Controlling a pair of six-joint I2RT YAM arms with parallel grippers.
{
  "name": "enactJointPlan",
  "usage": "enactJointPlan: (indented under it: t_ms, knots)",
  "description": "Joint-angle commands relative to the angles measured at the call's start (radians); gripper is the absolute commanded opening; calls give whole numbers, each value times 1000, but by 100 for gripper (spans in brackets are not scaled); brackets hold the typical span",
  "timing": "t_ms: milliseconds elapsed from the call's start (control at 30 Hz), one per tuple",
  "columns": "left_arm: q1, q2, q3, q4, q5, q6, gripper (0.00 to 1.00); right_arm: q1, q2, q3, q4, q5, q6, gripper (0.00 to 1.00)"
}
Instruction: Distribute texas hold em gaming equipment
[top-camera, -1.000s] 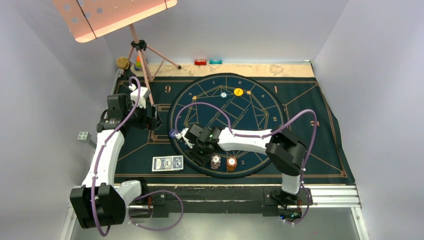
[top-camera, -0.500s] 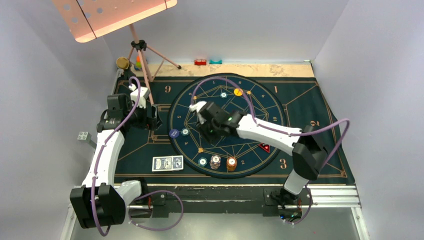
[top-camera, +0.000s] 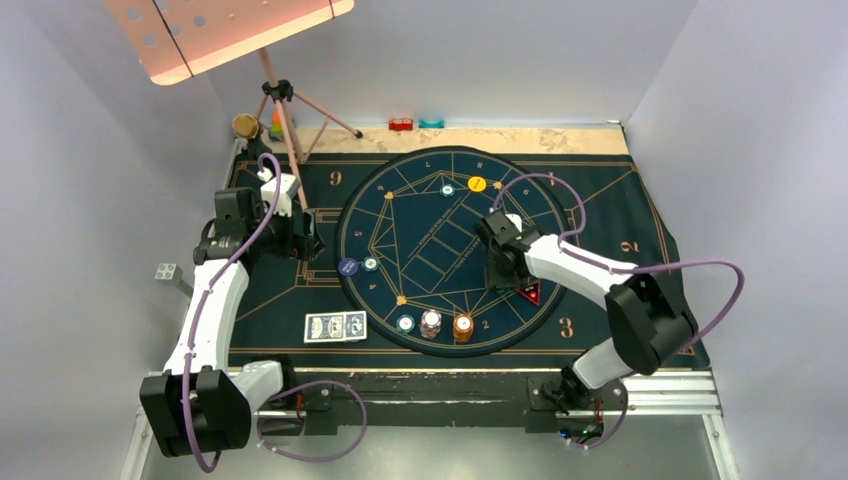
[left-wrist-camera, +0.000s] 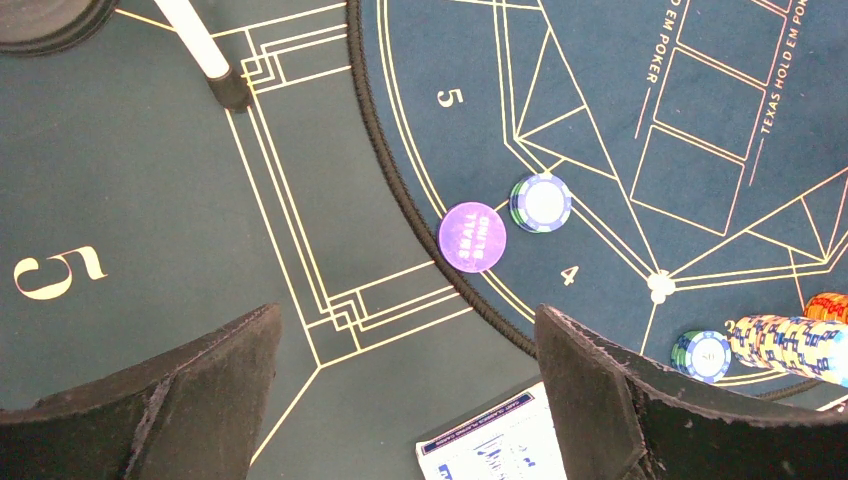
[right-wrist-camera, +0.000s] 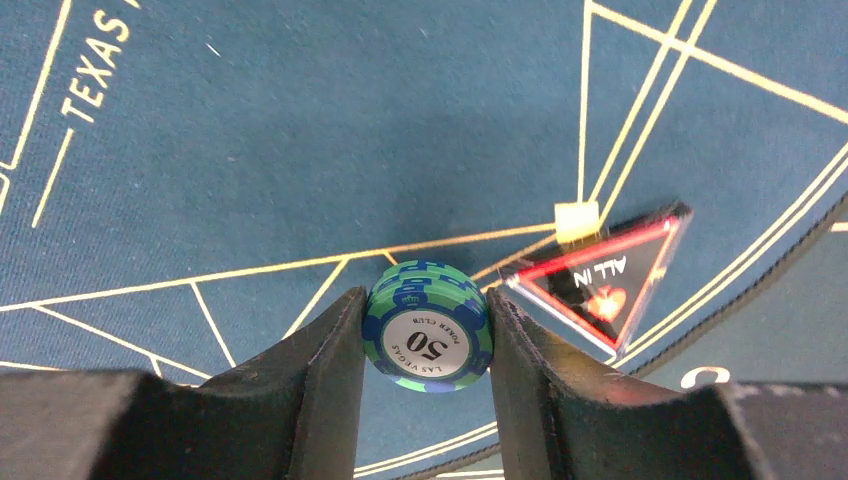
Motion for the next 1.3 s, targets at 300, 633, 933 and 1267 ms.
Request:
enactJointPlan:
  t_ms: [300, 633, 933, 1267]
  knots:
    - [9, -16, 12, 12, 16, 12, 100, 2, -132, -146, -31, 26, 252, 5]
    - [11, -16, 12, 11, 17, 14, 100, 2, -111, -161, -20, 17, 272, 51]
    - [9, -19, 13, 13, 12, 15, 100, 12, -179, -76, -86, 52, 210, 68]
    - [10, -17, 11, 16, 9, 14, 100, 245, -151, 224, -112, 29, 6, 71]
